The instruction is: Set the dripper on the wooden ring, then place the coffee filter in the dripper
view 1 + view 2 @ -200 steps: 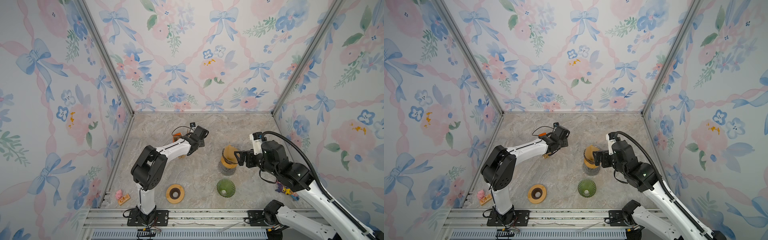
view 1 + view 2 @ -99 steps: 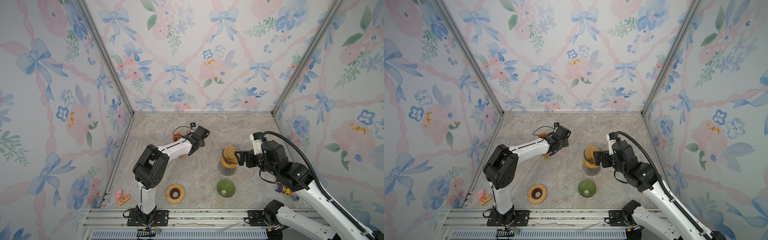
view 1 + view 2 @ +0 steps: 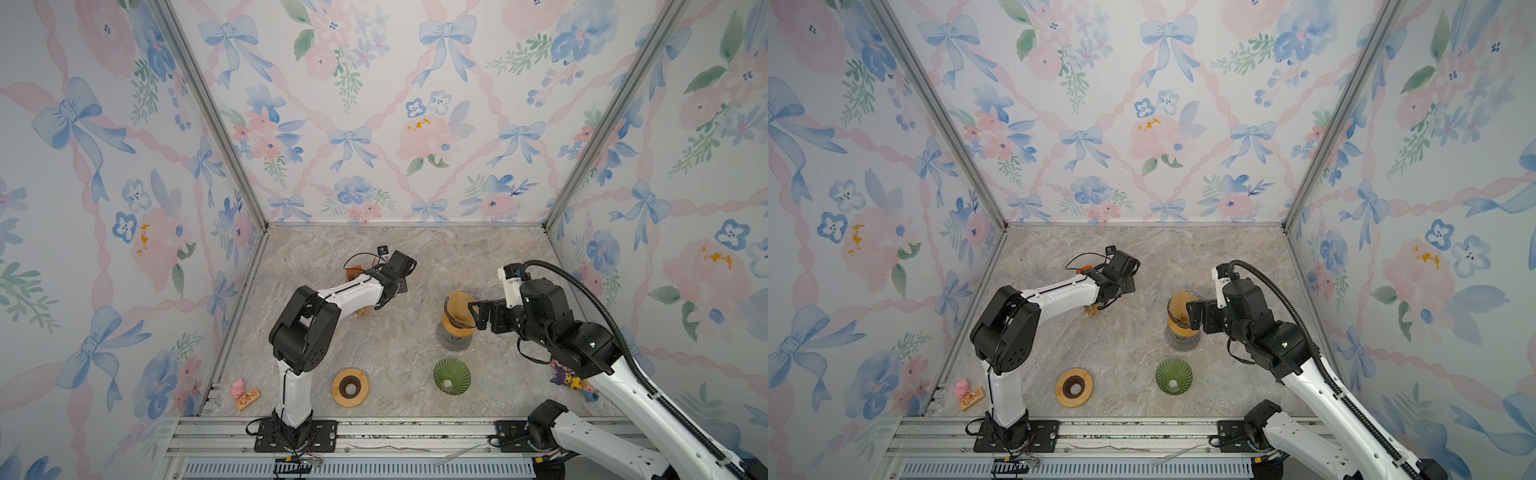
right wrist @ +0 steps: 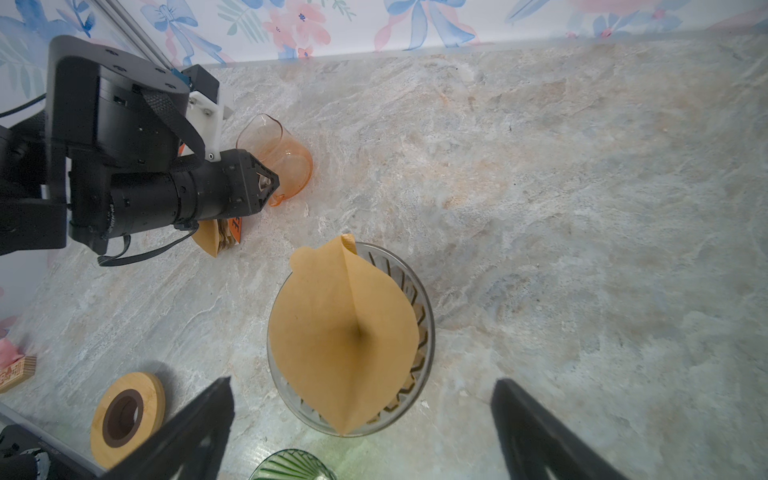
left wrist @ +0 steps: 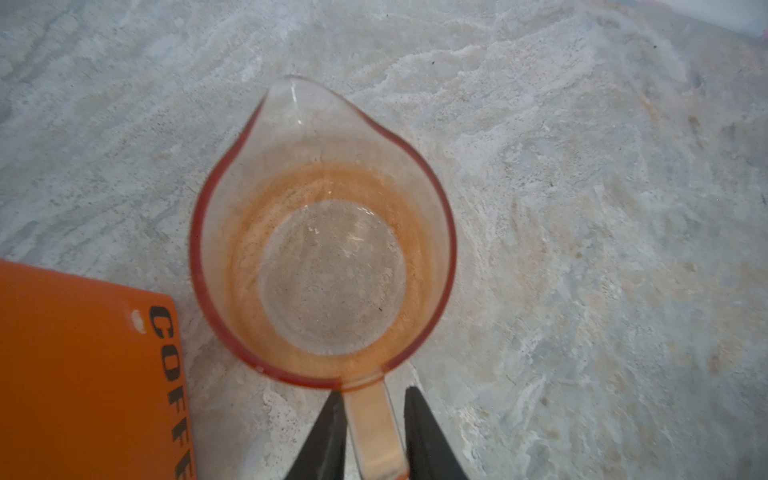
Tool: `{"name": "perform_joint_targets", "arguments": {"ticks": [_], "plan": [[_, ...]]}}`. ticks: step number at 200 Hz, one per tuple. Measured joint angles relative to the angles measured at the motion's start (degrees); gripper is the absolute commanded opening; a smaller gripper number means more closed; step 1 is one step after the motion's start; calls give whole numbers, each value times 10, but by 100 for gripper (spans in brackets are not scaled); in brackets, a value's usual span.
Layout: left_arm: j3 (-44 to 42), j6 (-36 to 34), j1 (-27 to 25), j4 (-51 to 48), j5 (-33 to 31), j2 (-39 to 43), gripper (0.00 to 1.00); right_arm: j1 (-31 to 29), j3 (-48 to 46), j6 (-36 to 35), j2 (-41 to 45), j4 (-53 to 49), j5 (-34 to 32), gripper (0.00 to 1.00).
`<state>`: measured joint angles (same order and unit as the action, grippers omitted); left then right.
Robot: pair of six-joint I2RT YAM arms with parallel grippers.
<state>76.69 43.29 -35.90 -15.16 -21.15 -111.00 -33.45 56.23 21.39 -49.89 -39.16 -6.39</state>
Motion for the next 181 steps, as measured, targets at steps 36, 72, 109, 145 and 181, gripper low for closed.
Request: {"name": "perform_joint_targets", "arguments": {"ticks": [36, 72, 109, 145, 181], "plan": [[-8, -11, 4, 1, 0, 3, 18, 1, 0, -5, -13, 4, 6, 98], [-22, -25, 4, 2, -1, 15, 14, 5, 0, -9, -18, 13, 13, 98], [-43, -41, 4, -2, -4, 36, 9, 5, 0, -9, -26, 25, 21, 99], [-66, -54, 4, -13, -5, 64, 8, 5, 1, -9, -33, 28, 26, 99], [-119, -71, -1, -1, -3, 112, 6, 5, 2, -9, -33, 28, 30, 99]]}}
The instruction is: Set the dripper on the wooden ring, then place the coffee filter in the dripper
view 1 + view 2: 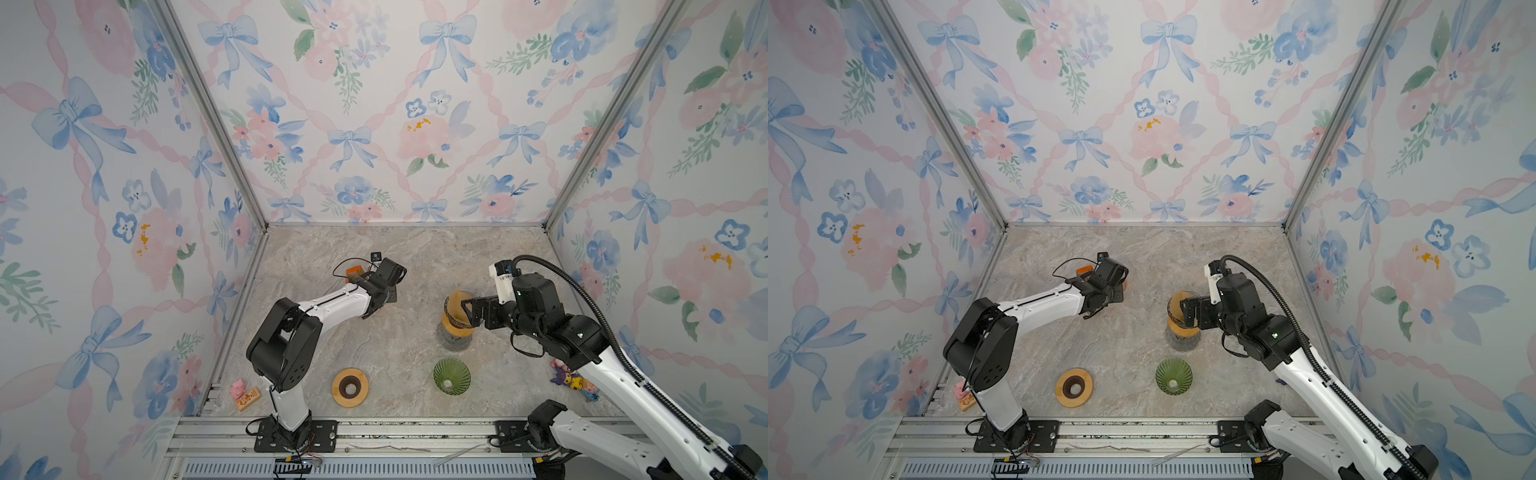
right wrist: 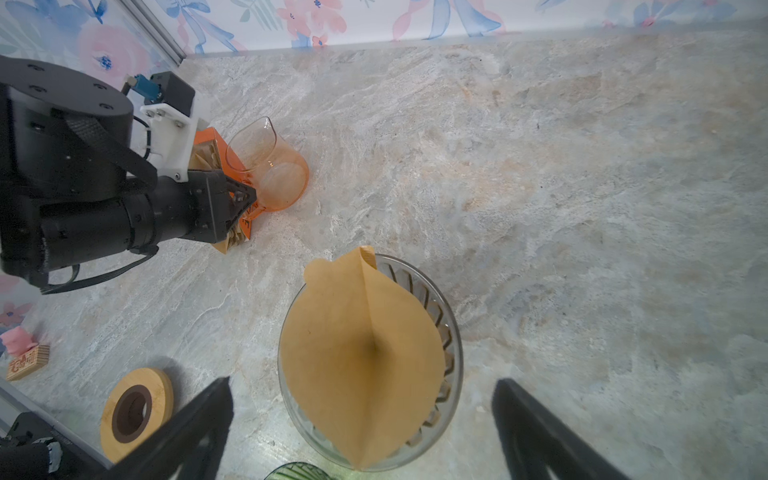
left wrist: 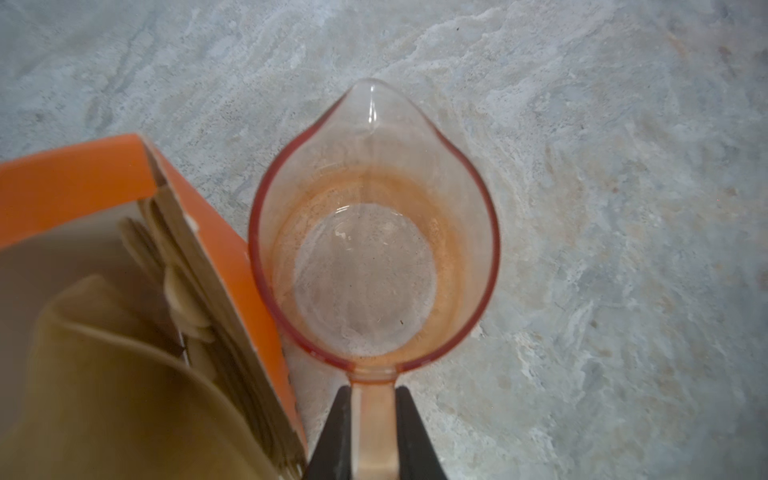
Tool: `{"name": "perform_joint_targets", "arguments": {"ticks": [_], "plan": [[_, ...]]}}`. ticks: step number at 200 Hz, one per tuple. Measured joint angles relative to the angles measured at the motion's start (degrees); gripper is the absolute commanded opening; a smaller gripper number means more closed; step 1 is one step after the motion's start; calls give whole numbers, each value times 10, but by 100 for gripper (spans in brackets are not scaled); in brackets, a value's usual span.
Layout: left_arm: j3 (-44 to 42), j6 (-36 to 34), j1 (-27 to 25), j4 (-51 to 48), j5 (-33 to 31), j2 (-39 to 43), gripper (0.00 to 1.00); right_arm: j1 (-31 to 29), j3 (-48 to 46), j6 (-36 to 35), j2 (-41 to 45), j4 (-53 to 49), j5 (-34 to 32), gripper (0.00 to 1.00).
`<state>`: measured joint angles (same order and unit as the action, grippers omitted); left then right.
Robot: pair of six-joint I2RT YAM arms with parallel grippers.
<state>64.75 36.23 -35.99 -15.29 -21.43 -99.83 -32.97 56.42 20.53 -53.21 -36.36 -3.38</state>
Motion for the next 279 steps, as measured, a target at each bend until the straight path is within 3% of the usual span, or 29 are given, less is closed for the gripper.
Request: {"name": "perform_joint_targets", "arguments": {"ticks": [142, 208, 225, 279], "plan": [[-271, -54, -111, 75, 38, 243, 9, 0, 0, 6, 23, 0, 12, 99], [-335, -54, -147, 96, 46, 297, 11, -1, -7, 12, 22, 0, 21, 99], [-337, -54, -154, 101, 46, 298, 15, -1, -10, 14, 22, 1, 21, 99], [-339, -47, -158, 109, 45, 309, 45, -5, -15, 15, 21, 1, 21, 99]]}}
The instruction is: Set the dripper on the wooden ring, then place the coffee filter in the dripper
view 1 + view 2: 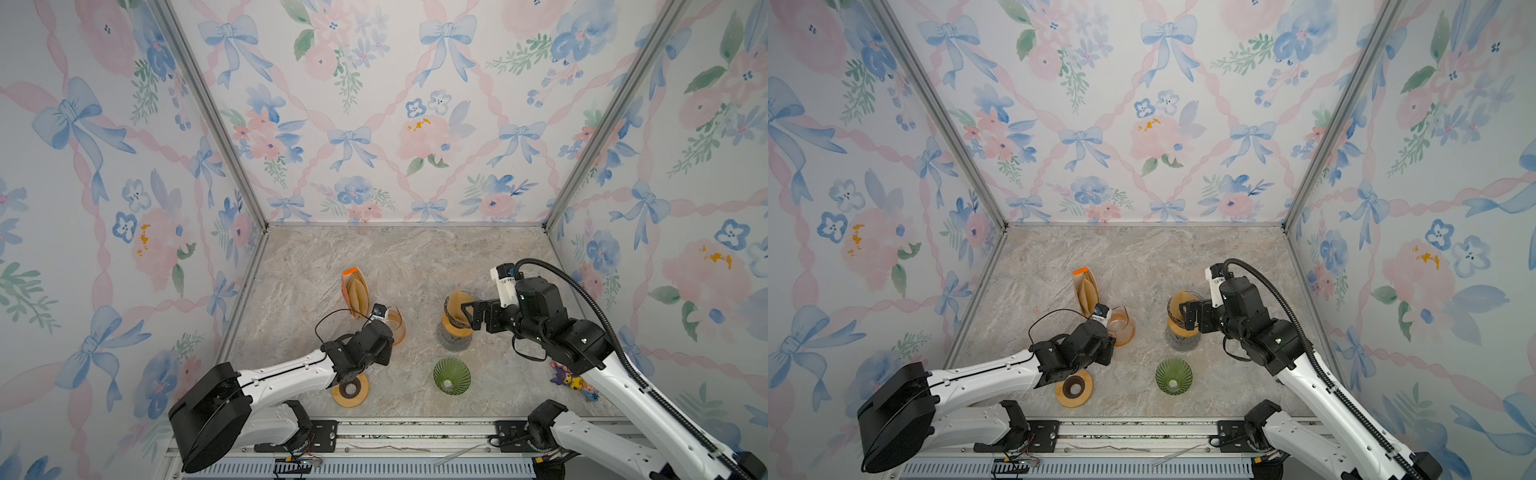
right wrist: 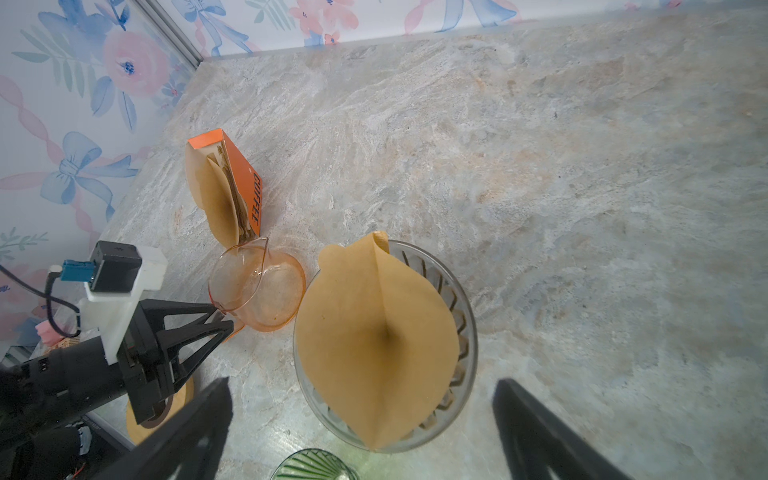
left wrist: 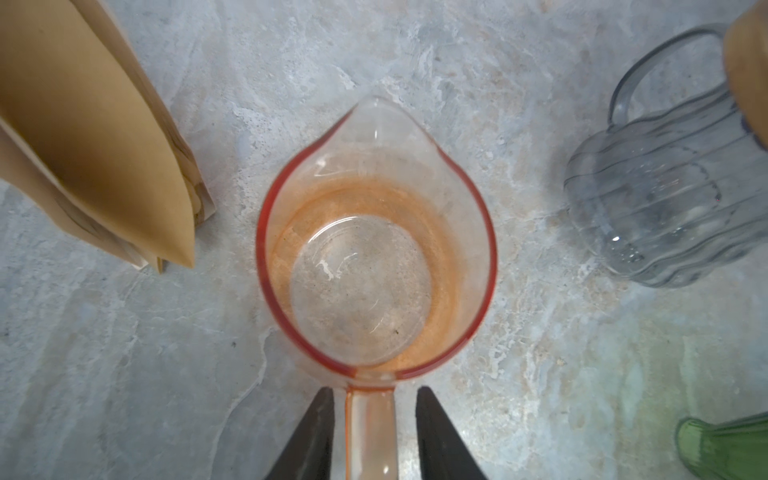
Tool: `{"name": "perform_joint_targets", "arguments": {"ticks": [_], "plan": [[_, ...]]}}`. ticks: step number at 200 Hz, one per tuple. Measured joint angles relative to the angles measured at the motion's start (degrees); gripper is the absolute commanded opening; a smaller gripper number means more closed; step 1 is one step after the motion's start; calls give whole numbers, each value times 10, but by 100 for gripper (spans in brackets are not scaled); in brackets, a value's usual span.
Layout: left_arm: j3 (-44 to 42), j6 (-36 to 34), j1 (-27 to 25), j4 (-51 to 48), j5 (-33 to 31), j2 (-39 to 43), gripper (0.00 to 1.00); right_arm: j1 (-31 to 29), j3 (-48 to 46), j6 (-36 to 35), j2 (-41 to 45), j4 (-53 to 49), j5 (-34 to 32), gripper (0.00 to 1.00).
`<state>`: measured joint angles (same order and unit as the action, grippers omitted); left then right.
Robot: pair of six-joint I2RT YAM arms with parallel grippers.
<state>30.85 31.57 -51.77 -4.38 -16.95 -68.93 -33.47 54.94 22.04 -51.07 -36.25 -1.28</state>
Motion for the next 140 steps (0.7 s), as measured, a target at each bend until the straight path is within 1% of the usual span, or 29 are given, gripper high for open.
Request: {"name": "perform_joint_targets", "arguments": {"ticks": [16, 39, 67, 81, 94, 120, 140], "plan": [[0, 3, 0, 0, -1, 17, 50, -1, 0, 0, 0, 0, 0, 99], [0, 3, 0, 0, 0, 49, 54, -8, 0, 0, 2, 0, 0, 99], [0, 4, 0, -10, 5, 96, 55, -36, 0, 2, 10, -2, 0, 100], [0, 4, 0, -33, 12, 119, 57, -58, 0, 7, 16, -7, -5, 100], [0, 4, 0, -52, 26, 140, 60, -88, -6, 15, 23, -9, -10, 99], [0, 2, 0, -70, 75, 182, 66, -139, -29, 42, 42, -24, -22, 92], [10, -3, 0, -78, 114, 183, 69, -174, -56, 69, 52, -35, -35, 88]]}}
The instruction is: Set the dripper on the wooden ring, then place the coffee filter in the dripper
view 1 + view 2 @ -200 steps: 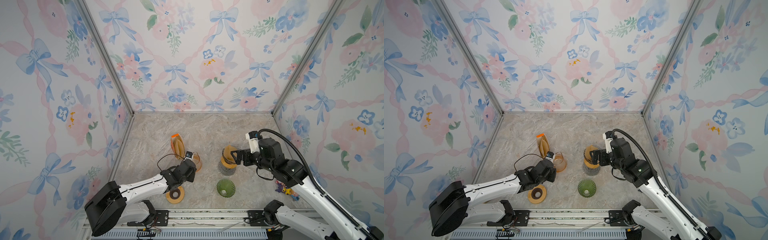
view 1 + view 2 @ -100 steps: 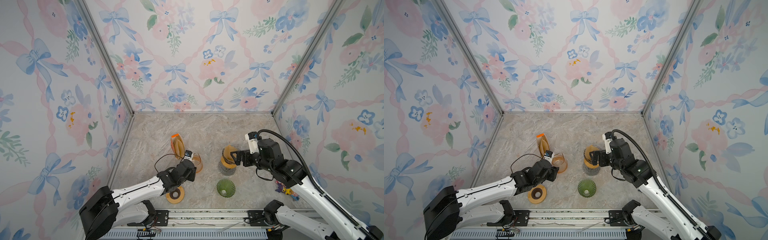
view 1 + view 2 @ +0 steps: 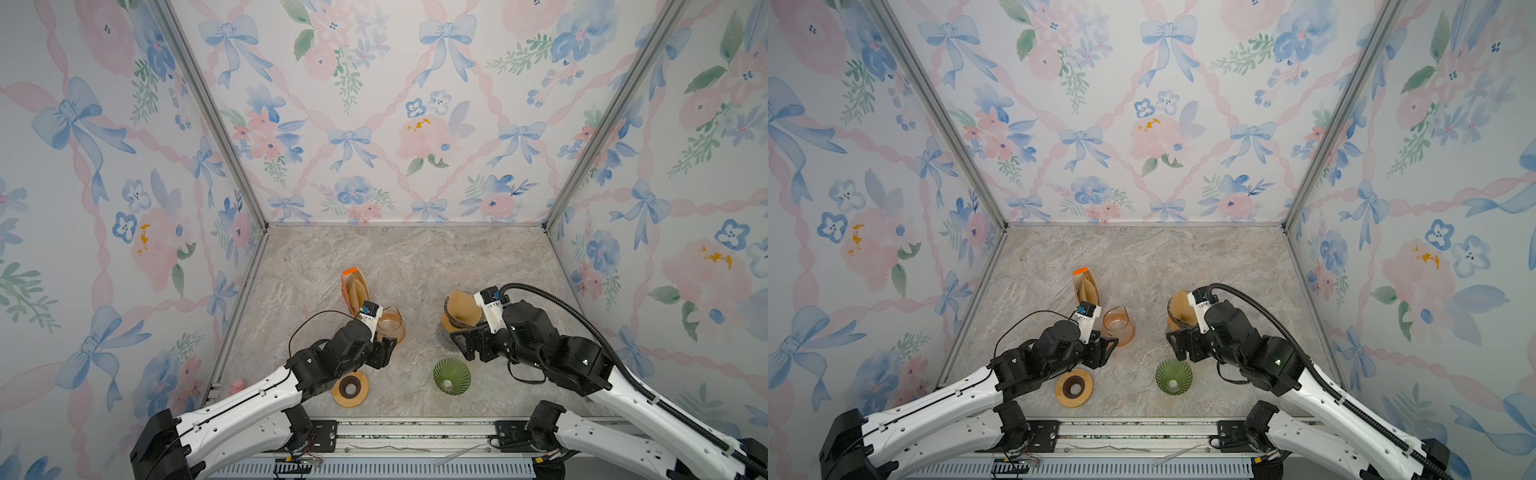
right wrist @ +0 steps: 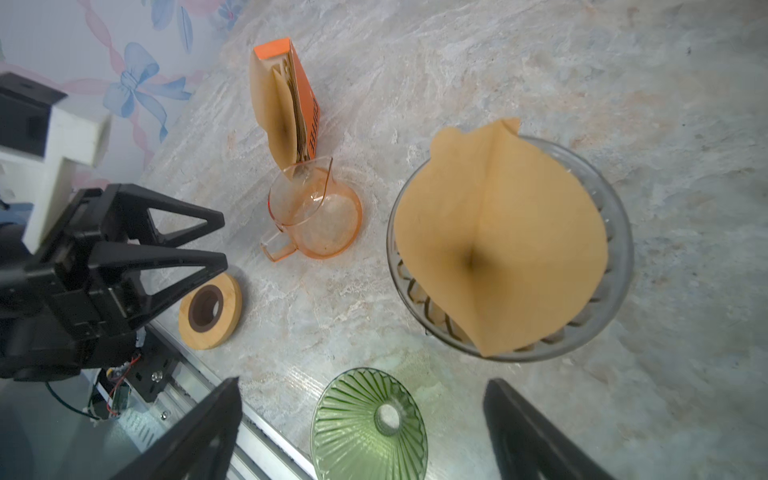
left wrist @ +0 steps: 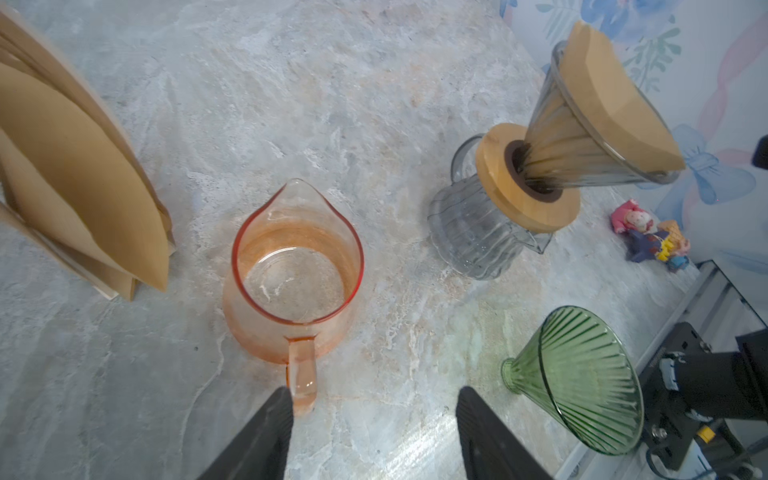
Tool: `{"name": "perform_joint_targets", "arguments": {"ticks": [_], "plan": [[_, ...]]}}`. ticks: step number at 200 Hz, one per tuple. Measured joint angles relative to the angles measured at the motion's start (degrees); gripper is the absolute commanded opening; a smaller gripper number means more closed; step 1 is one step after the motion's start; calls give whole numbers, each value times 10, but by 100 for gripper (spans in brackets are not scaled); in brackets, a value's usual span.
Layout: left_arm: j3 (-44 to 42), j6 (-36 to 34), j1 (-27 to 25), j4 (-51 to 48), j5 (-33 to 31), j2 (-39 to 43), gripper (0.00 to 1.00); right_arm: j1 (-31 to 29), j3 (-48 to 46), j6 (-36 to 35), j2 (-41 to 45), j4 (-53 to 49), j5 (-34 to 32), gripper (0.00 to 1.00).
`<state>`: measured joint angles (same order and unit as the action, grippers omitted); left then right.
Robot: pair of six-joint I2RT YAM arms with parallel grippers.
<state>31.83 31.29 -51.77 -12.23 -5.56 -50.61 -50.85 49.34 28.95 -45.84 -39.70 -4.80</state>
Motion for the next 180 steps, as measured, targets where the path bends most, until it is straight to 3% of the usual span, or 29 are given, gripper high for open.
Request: {"name": "perform_joint_targets", "arguments": {"ticks": [51, 103, 146, 180], "plan": [[33, -2, 0, -15, 38, 2, 71, -79, -50, 82, 21, -14, -31, 78], [30, 25, 0, -92, 34, 70, 70, -138, -50, 107, 17, -19, -61, 84], [-9, 124, 0, -164, -2, 166, 69, -139, -21, 79, -19, -1, -60, 88], [-16, 231, 0, -242, -38, 181, 69, -139, -13, 50, -48, 21, -46, 89]]}}
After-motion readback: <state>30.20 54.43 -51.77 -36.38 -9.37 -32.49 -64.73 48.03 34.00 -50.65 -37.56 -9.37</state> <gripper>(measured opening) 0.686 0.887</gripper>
